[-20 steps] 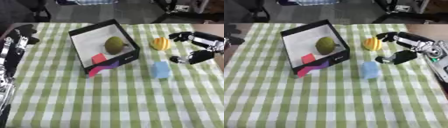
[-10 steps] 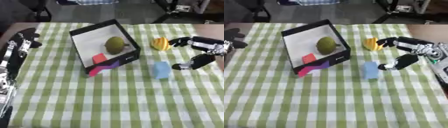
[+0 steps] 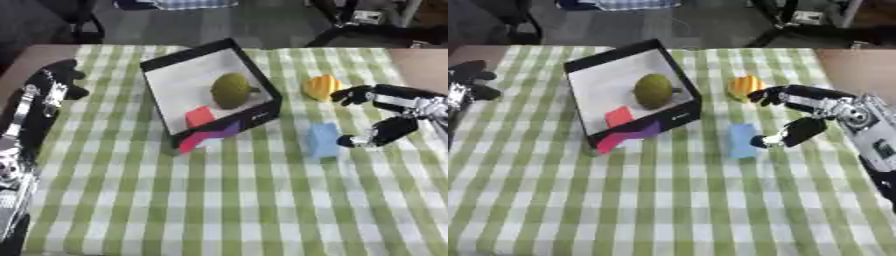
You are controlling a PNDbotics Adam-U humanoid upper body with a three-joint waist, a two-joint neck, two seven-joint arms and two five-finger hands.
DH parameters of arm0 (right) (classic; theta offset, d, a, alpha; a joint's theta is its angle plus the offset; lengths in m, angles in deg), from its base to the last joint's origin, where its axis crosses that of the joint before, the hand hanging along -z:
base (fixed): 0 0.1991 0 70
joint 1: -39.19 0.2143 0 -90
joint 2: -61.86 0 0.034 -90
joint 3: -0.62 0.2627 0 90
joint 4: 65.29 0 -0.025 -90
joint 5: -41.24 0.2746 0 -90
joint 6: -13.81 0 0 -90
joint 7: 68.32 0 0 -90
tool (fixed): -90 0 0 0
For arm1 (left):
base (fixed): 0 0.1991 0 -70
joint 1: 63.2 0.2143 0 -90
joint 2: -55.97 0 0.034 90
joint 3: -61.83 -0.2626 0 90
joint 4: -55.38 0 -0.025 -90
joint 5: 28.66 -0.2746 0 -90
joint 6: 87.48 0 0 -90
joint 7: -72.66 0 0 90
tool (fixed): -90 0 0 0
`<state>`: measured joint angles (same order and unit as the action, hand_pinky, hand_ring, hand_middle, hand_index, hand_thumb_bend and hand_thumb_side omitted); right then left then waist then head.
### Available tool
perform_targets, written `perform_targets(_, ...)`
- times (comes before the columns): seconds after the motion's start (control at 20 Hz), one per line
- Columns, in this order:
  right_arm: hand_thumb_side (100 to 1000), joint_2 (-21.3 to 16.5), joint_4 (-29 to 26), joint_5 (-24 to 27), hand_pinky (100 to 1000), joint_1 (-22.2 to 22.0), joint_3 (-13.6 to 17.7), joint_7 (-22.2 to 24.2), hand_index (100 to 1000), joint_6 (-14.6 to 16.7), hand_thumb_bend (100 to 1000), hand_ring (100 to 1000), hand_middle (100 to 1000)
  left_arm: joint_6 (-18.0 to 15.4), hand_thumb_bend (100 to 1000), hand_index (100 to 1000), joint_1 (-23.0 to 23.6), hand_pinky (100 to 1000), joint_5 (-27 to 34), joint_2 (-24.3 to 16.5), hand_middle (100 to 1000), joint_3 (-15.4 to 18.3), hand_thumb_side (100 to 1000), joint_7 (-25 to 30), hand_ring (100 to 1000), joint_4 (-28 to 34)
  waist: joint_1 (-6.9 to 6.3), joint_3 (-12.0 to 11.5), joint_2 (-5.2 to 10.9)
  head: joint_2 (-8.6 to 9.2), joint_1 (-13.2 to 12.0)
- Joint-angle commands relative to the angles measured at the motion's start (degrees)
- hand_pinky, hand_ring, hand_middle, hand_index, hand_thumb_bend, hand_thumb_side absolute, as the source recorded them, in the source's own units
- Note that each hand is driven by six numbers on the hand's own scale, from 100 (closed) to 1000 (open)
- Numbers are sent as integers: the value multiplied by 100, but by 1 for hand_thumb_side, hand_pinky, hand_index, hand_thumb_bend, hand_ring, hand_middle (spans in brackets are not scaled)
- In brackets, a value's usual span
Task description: Pick up objects on the table and place them in the box.
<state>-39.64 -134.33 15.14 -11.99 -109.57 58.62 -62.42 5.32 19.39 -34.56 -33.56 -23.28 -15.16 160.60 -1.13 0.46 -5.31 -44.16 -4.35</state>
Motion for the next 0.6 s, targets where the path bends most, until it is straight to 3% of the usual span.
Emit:
perform_targets(0.05, 515, 28, 190, -167, 935, 131, -4, 58, 1000, 84, 473, 912, 907, -3, 368, 846, -28, 721, -13, -52, 680, 30, 867, 24, 611, 58, -3, -7, 29, 4, 11)
perform_targets(0.6, 516, 302, 713, -681, 932, 155, 13, 8, 988, 350, 467, 905, 885, 4, 368, 846, -31, 720, -17, -16, 679, 34, 866, 26, 610, 60, -10, -13, 24, 4, 14)
